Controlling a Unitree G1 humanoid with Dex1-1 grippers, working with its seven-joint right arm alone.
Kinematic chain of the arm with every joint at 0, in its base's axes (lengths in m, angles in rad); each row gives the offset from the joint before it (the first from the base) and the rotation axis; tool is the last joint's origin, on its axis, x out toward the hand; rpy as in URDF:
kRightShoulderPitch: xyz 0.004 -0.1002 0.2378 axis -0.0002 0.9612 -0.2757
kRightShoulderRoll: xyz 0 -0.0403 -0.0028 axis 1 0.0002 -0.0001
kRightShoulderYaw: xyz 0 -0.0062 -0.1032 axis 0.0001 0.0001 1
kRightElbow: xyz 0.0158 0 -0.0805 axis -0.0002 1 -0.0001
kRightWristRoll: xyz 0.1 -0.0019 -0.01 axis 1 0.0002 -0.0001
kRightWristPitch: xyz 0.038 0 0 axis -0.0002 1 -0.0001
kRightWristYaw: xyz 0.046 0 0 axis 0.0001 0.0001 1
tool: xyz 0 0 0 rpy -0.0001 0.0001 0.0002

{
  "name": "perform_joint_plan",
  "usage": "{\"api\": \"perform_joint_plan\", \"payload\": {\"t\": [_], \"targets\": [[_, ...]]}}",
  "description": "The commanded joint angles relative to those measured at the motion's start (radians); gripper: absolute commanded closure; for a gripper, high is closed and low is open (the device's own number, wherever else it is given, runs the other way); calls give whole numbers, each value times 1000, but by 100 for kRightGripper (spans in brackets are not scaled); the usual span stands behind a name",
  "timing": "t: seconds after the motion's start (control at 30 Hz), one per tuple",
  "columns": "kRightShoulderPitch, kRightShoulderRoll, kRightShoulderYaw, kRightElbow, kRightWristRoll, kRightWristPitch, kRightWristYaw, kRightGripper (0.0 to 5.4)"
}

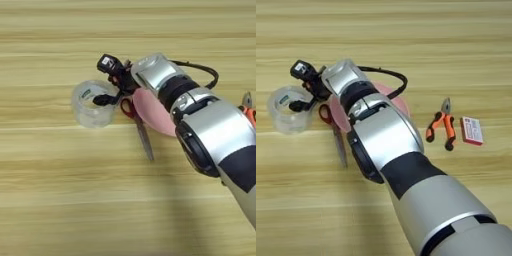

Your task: Move the objects on the table

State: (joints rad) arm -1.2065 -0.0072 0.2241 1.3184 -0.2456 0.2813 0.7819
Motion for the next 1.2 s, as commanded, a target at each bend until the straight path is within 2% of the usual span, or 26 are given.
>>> {"api": "perform_joint_plan", "payload": {"t": [0.03,0.33,0.77,1.0,1.2], "targets": [[-47,-9,-11,-29,3,-22,-25,73],[-27,-6,-12,-21,0,-22,-22,197],[-33,-9,-16,-28,1,-20,-19,340],[-59,-11,-45,-41,20,-26,-38,402],[-85,-11,-86,-75,50,-35,-47,408]]}}
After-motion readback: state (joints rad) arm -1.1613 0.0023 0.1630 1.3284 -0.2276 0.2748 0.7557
